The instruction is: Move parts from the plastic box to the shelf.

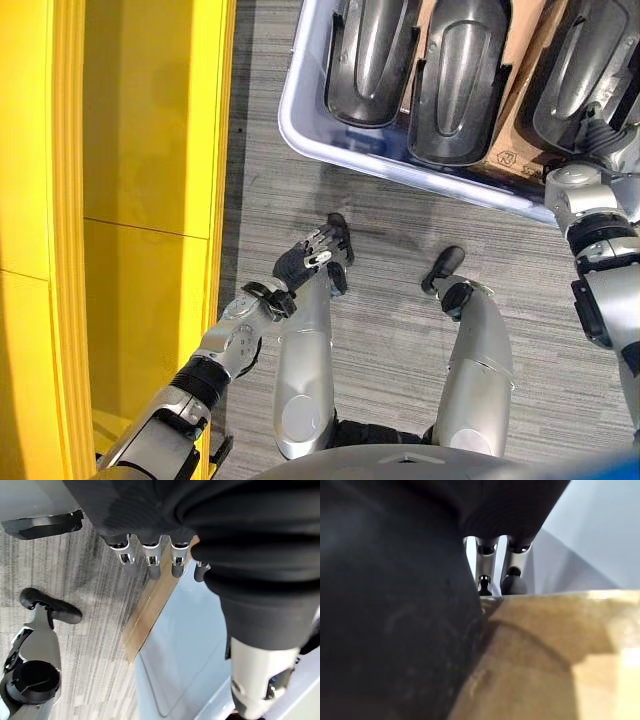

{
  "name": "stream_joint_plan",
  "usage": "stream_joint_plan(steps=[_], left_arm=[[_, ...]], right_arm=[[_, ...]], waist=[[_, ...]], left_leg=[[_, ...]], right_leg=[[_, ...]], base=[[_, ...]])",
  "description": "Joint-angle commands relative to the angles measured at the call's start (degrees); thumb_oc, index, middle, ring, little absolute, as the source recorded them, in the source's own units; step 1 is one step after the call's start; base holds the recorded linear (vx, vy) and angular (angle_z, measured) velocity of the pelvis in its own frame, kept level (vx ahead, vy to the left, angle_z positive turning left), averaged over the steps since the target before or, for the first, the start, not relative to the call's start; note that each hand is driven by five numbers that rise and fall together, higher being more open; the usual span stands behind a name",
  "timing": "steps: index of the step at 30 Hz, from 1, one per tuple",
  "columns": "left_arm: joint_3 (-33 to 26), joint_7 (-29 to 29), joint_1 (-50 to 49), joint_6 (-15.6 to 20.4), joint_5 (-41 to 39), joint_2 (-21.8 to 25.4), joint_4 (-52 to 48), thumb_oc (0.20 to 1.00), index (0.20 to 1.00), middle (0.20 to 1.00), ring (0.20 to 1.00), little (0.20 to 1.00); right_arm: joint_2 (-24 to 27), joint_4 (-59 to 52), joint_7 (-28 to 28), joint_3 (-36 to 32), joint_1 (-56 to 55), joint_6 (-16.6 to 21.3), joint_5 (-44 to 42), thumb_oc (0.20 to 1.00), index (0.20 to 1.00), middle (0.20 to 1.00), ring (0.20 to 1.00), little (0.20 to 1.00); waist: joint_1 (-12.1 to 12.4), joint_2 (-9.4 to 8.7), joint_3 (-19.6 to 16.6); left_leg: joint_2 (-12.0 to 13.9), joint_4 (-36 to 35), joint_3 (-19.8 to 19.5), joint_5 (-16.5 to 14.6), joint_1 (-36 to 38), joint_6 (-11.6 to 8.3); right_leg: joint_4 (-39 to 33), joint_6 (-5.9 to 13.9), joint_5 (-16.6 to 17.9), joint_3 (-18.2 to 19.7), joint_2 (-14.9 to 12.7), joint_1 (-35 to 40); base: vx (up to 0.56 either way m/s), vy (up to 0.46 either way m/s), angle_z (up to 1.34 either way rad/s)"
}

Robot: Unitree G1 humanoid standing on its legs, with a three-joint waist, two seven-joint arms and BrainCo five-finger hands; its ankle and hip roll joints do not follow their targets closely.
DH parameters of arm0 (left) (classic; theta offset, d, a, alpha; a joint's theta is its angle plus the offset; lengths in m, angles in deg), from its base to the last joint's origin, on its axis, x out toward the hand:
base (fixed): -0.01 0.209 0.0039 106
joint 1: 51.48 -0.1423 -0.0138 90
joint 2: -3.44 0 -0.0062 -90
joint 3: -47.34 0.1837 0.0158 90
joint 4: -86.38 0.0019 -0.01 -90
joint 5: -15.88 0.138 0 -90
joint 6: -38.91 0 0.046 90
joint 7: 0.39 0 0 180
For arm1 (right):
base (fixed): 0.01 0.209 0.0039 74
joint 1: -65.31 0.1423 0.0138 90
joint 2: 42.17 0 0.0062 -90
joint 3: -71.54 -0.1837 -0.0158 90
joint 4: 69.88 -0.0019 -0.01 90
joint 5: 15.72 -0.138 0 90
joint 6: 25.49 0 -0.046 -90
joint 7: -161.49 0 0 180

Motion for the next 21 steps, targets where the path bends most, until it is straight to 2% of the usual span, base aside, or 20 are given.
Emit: stream_joint_plan(steps=[1, 2, 5, 9, 12, 15, 17, 21], left_arm=[[1.49, 1.27, -2.01, 2.13, -0.9, -1.11, -2.08, 1.0, 1.0, 1.0, 1.0, 1.0], [1.5, 1.5, -2.17, 2.15, -0.81, -1.11, -2.09, 1.0, 1.0, 1.0, 1.0, 1.0], [1.53, 3.04, -3.36, 2.63, 0.63, -1.11, -1.39, 1.0, 1.0, 1.0, 1.0, 1.0], [0.79, 4.56, -4.8, 2.59, 0.76, -1.15, -0.71, 1.0, 1.0, 1.0, 1.0, 1.0], [-0.31, 5.05, -6.19, 2.64, 2.13, -1.0, 0.03, 1.0, 1.0, 1.0, 1.0, 1.0], [-1.13, 5.5, -6.85, 2.68, 0.83, -0.09, 0.69, 1.0, 1.0, 1.0, 1.0, 1.0], [-2.01, 6.68, -7.4, 1.25, -2.11, 0.42, 0.75, 1.0, 1.0, 1.0, 1.0, 1.0], [-3.62, 7.72, -8.4, -0.29, -0.52, 0.41, 1.29, 1.0, 1.0, 1.0, 1.0, 1.0]], right_arm=[[-0.73, 6.7, 0.07, -0.94, -9.36, 0.71, -3.7, 0.2, 0.2, 0.2, 0.2, 0.2], [-1.02, 6.44, 2.29, -1.4, -10.07, 2.74, -2.95, 0.2, 0.2, 0.2, 0.2, 0.2], [-1.69, 4.22, 9.57, -2.56, -11.93, 7.68, 6.44, 0.2, 0.2, 0.2, 0.2, 0.2], [-1.41, 1.13, 13.39, -2.56, -13.09, 9.9, 10.63, 0.2, 0.2, 0.2, 0.2, 0.2], [-0.35, -1.59, 15.54, -2.36, -14.01, 9.86, 11.49, 0.2, 0.2, 0.2, 0.2, 0.2], [1.07, -2.5, 15.22, -2.75, -13.77, 9.64, 12.11, 0.2, 0.2, 0.2, 0.2, 0.2], [2.27, -2.77, 14.41, -2.88, -13.12, 8.39, 12.65, 0.2, 0.2, 0.2, 0.2, 0.2], [4.47, -1.98, 13.8, -3.21, -11.31, 7.6, 12.76, 0.2, 0.2, 0.2, 0.2, 0.2]], waist=[[0.14, 3.34, -1.6], [0.1, 3.36, -1.6], [-0.02, 3.41, -1.6], [-0.39, 2.86, -1.6], [-0.8, 2.23, -1.6], [-0.9, 1.77, -1.6], [-0.82, 1.48, -1.6], [-0.42, 1.04, -1.6]], left_leg=[[5.28, -1.65, -3.5, -1.07, 0.27, -7.0], [5.16, -1.82, -3.58, -1.05, 0.5, -6.96], [5.03, -3.03, -3.02, -1.04, 3.34, -6.79], [5.46, -4.67, -1.97, -0.94, 7.48, -6.7], [6.06, -5.96, -1.06, -0.8, 11.42, -6.5], [6.19, -6.49, -0.61, -0.87, 14.31, -6.46], [6.16, -6.59, -0.49, -0.99, 16.19, -6.37], [6.16, -7.76, -0.43, -0.56, 19.83, -6.42]], right_leg=[[0.41, 6.04, 4.1, 1.31, -3.66, -3.82], [0.28, 6.06, 4.14, 1.32, -3.58, -3.61], [-1.0, 6.4, 4.33, 1.01, -3.61, -0.97], [-3.42, 7.01, 4.77, 0.72, -3.71, 2.68], [-4.02, 7.21, 4.39, 0.83, -3.58, 6.0], [-3.9, 7.29, 3.72, 0.57, -3.55, 8.65], [-3.84, 7.3, 3.33, 0.36, -3.46, 10.48], [-3.91, 7.28, 2.74, -0.18, -3.46, 13.84]], base=[[0.0, 0.0, 0.0], [0.0, 0.0, 0.0], [-0.02, -0.027, -0.01], [0.0, -0.016, -0.02], [0.01, -0.043, -0.07], [0.03, -0.032, -0.04], [0.06, -0.017, -0.02], [0.06, 0.0, -0.02]])
